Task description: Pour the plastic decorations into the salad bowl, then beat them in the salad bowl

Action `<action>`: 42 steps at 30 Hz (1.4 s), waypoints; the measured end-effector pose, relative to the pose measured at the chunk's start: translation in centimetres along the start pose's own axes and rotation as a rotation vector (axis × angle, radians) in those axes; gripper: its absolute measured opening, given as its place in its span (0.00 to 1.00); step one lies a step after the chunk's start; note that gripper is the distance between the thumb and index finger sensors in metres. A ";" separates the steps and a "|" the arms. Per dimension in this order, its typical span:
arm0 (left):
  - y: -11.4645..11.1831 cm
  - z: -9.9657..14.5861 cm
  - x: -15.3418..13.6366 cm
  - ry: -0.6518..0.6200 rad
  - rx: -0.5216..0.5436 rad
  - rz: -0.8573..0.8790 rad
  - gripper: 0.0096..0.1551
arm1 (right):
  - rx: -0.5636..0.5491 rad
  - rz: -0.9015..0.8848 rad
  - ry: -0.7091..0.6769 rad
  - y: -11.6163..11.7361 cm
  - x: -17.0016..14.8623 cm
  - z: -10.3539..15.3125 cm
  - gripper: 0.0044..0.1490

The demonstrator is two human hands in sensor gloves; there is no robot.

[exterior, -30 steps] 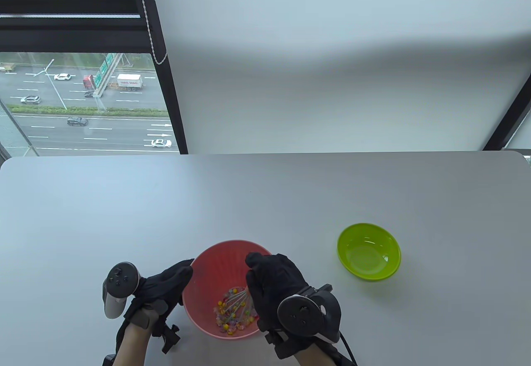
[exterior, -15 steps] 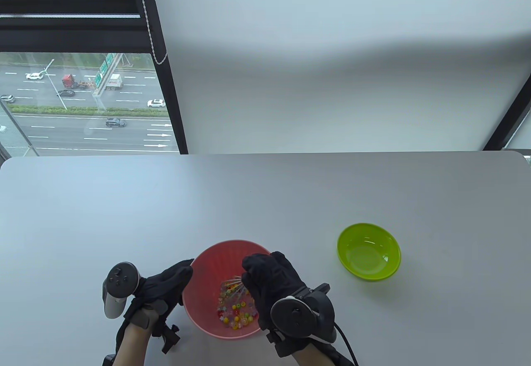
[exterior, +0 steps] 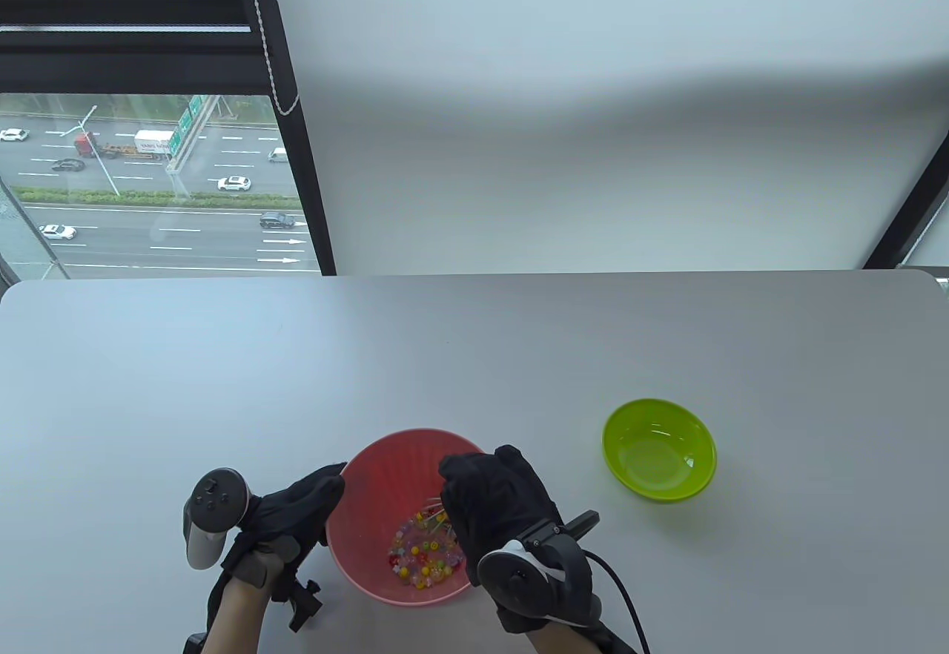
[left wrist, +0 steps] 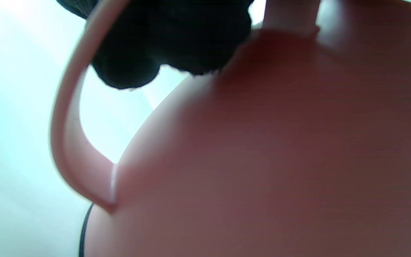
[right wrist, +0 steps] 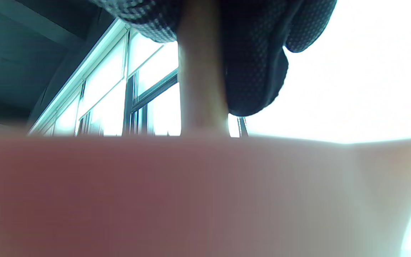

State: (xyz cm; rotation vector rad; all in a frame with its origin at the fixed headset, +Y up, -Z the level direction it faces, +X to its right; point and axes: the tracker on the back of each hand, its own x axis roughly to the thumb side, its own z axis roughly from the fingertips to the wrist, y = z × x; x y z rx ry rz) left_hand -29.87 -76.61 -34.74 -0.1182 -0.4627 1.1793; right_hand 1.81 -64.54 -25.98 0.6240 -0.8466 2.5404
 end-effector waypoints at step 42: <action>0.1 0.0 0.0 0.000 0.002 0.000 0.47 | -0.029 0.031 -0.009 -0.1 0.2 0.1 0.26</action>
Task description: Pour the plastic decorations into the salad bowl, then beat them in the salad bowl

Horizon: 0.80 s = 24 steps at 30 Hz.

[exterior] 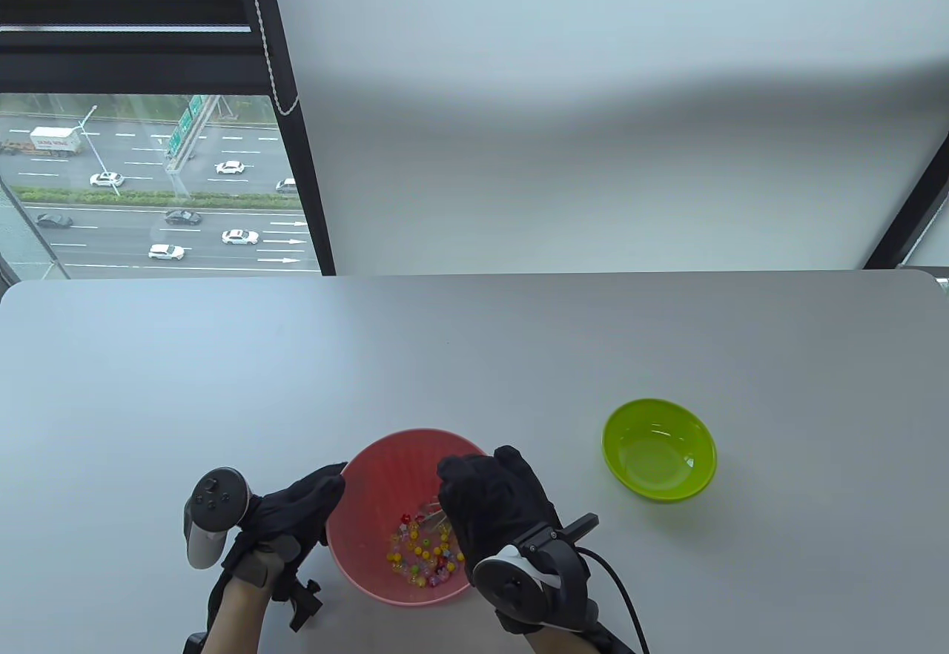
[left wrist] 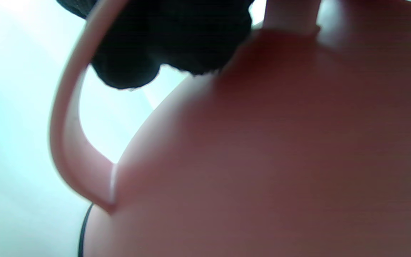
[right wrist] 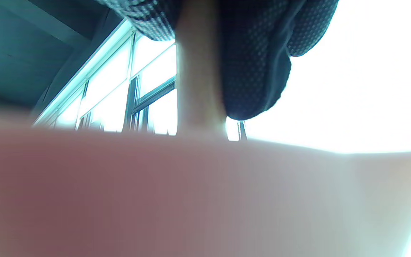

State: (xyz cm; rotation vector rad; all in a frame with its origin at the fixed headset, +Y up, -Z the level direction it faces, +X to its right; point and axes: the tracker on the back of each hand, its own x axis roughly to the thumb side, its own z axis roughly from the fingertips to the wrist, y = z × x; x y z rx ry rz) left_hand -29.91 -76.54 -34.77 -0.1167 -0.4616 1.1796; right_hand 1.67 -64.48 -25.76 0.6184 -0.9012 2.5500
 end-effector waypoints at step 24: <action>0.0 0.0 -0.1 0.001 0.000 0.001 0.47 | 0.075 -0.261 0.084 1.2 -0.7 -0.1 0.26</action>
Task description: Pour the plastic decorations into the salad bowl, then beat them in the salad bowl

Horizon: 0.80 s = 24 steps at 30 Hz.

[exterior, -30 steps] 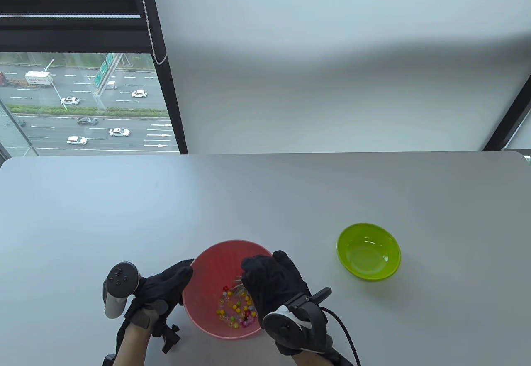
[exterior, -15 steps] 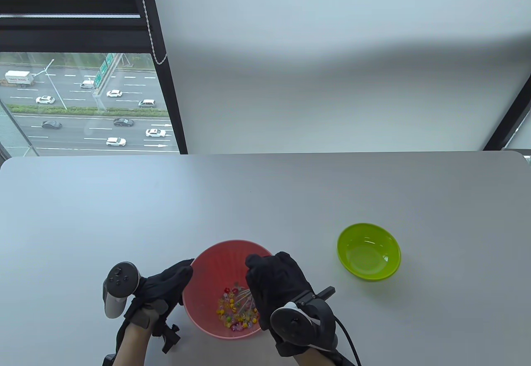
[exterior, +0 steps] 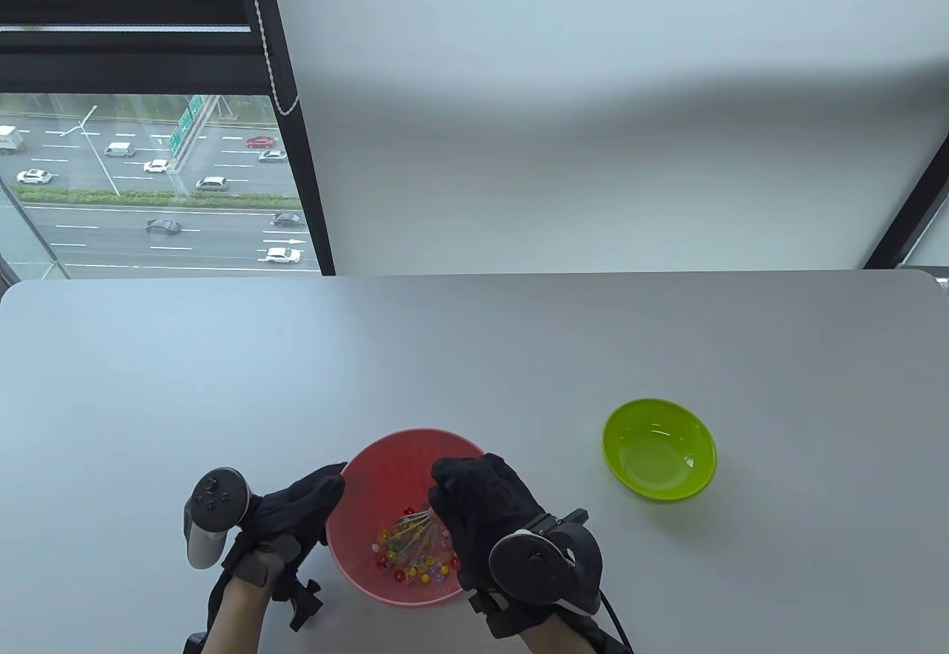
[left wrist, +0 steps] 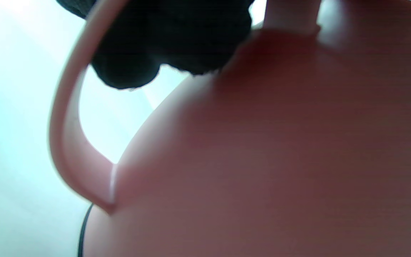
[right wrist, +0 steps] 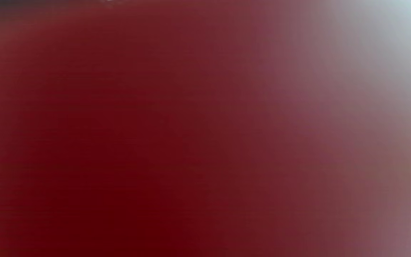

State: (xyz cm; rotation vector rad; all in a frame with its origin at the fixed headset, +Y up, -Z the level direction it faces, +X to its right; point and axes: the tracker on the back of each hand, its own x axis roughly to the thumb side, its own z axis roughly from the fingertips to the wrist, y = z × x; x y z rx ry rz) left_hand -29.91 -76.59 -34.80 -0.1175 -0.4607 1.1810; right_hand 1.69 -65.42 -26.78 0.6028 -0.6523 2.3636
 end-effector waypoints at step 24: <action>0.0 0.0 0.0 0.000 0.001 0.000 0.47 | -0.053 0.169 -0.052 -1.5 0.8 0.0 0.25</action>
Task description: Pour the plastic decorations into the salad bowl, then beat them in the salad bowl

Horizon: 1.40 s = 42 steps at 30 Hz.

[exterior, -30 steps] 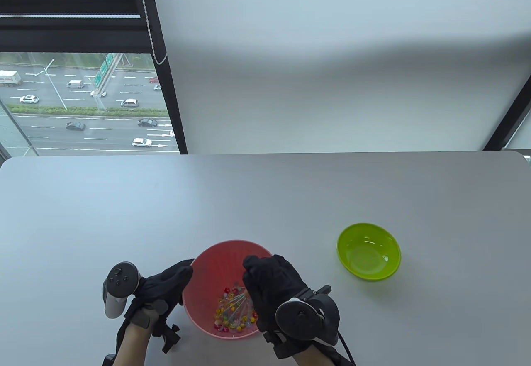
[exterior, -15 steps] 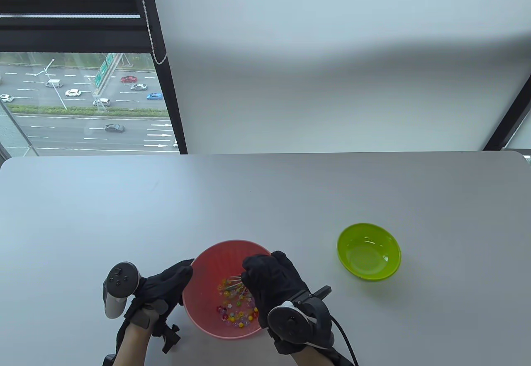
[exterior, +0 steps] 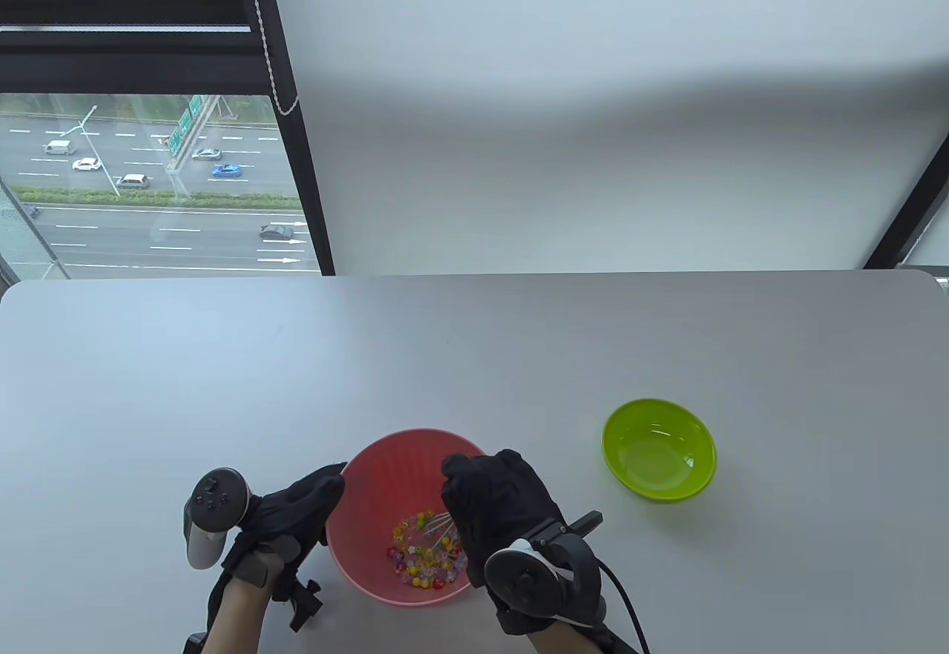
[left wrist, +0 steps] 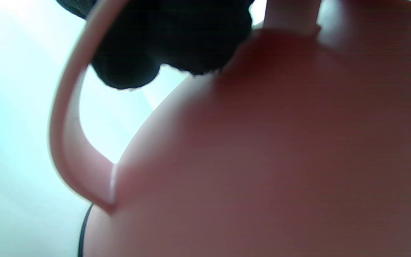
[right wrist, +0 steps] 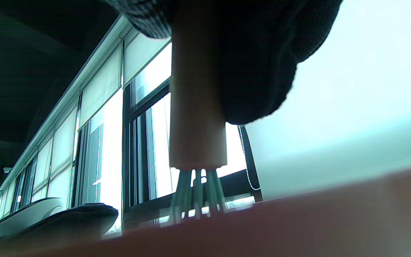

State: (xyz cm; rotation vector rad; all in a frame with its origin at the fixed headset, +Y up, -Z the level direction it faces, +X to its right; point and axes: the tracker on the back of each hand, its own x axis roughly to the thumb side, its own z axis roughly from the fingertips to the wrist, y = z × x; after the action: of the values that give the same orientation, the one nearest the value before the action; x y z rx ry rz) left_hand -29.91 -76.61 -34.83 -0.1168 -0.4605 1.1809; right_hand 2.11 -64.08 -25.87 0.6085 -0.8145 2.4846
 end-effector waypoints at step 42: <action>0.0 0.0 0.0 0.000 0.001 0.000 0.47 | 0.039 -0.090 0.016 0.4 -0.2 -0.1 0.25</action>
State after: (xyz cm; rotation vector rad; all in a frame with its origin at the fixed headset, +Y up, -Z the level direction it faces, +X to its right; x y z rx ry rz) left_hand -29.89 -76.62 -34.78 -0.1159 -0.4601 1.1812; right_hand 2.01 -64.36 -26.16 0.6239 -0.7180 2.4257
